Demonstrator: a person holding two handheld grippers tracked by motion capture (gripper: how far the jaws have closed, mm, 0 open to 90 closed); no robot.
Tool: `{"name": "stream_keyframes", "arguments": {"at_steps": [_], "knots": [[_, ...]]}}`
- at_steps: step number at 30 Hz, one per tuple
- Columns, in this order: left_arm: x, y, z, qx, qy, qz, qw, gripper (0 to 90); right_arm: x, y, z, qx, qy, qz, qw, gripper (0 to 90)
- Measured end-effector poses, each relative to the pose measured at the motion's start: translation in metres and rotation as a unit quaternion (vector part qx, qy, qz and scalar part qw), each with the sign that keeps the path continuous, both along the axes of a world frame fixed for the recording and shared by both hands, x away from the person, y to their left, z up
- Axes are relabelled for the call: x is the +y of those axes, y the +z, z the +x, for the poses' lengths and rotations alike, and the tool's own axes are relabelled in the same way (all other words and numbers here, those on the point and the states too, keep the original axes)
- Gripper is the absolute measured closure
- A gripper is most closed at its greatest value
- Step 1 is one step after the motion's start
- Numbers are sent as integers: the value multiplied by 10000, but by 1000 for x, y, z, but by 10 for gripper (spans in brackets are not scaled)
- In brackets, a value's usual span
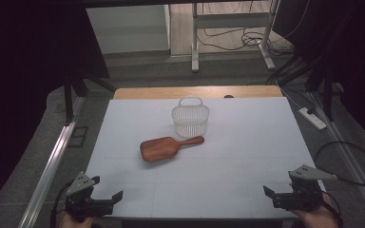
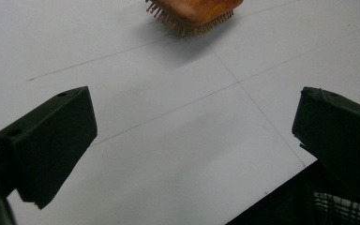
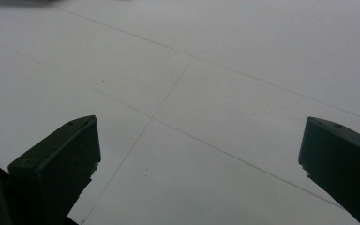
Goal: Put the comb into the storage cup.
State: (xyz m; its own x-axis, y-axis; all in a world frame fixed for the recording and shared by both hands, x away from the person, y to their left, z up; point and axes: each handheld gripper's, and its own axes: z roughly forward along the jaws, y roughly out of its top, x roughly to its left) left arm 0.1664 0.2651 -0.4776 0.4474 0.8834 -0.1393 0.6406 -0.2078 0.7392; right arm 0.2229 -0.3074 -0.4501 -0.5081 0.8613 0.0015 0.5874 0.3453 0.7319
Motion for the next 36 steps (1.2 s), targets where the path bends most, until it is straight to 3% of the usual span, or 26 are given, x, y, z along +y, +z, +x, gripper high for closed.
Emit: {"name": "stream_keyframes", "arguments": {"at_steps": [6,16,26,36], "knots": [[0,0,0,8,11,19,10000,2,2,0,0,-6,68,-51,10000,0],[-1,0,1,48,-3,96,9999,6,1,-1,3,167,87,13,9998,0],[-4,0,4,204,-47,190,9996,2,1,-2,4,182,127,-3,9998,0],[-12,2,13,150,-250,59,9996,0,2,-2,4,180,150,-29,9997,0]]}}
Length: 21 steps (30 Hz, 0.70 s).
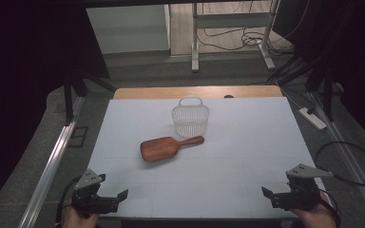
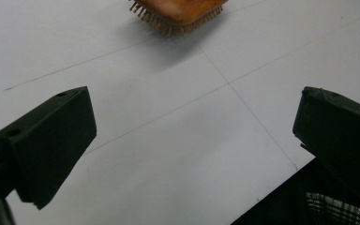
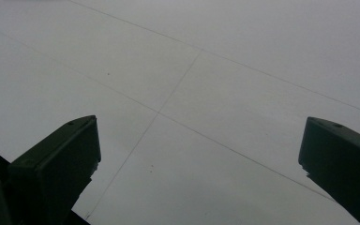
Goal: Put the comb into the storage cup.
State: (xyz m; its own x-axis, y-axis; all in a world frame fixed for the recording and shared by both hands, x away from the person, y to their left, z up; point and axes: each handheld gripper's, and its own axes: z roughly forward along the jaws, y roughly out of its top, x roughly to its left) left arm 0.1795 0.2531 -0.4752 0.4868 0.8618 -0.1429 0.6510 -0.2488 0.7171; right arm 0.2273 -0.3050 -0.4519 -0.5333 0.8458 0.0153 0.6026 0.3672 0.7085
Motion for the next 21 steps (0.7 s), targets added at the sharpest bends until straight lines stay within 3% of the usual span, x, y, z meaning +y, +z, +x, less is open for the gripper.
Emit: {"name": "stream_keyframes", "arguments": {"at_steps": [21], "knots": [[-10,-3,26,89,-481,-111,9987,0,1,0,1,31,69,-7,10000,0]]}}
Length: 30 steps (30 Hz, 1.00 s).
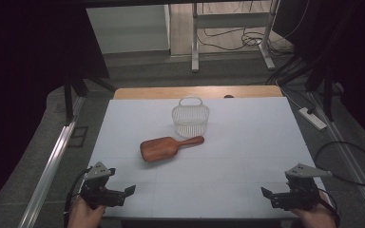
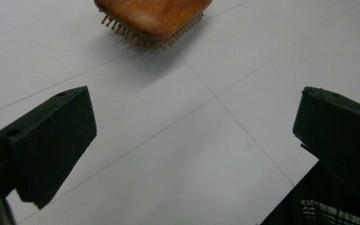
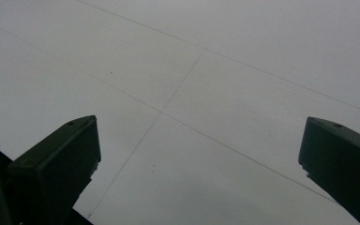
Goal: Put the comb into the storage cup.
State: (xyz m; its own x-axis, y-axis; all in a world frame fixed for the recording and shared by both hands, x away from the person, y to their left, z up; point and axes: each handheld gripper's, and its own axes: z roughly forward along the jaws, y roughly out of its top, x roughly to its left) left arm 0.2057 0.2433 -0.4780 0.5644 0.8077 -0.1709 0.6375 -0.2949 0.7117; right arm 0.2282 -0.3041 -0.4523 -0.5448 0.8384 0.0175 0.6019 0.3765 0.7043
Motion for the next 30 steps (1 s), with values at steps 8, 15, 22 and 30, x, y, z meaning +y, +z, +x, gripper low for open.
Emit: {"name": "stream_keyframes", "arguments": {"at_steps": [8,15,22,30], "knots": [[-5,3,11,-21,-74,46,10000,0,1,0,0,16,21,-30,10000,0],[-12,4,23,67,-125,18,9999,0,1,0,1,31,25,-30,10000,0],[-20,7,34,89,-228,104,9996,0,1,-1,1,46,55,-42,10000,0],[-27,13,49,66,-319,106,9994,0,1,-1,1,49,67,-37,10000,0]]}}
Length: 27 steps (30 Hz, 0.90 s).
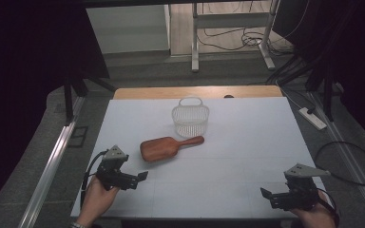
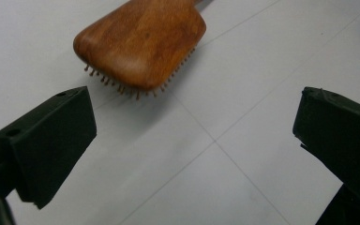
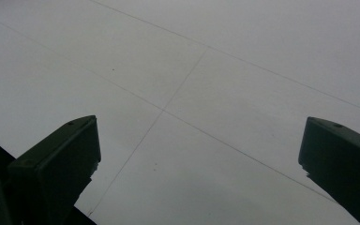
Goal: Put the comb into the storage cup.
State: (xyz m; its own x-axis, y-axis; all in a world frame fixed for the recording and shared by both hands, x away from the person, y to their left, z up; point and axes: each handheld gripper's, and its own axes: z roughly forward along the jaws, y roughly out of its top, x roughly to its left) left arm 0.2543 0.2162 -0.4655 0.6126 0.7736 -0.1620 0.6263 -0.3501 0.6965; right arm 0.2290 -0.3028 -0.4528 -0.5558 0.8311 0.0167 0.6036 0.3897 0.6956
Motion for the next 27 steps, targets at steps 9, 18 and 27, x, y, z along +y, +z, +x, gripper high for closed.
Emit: {"name": "stream_keyframes", "arguments": {"at_steps": [9,18,27], "knots": [[-10,5,17,42,-63,-31,10000,0,0,0,0,17,12,2,10000,0],[-23,10,34,50,-160,-23,9999,0,0,0,0,20,26,-6,10000,0],[-31,10,47,98,-166,-30,9998,0,0,0,0,18,35,-1,10000,0]]}}
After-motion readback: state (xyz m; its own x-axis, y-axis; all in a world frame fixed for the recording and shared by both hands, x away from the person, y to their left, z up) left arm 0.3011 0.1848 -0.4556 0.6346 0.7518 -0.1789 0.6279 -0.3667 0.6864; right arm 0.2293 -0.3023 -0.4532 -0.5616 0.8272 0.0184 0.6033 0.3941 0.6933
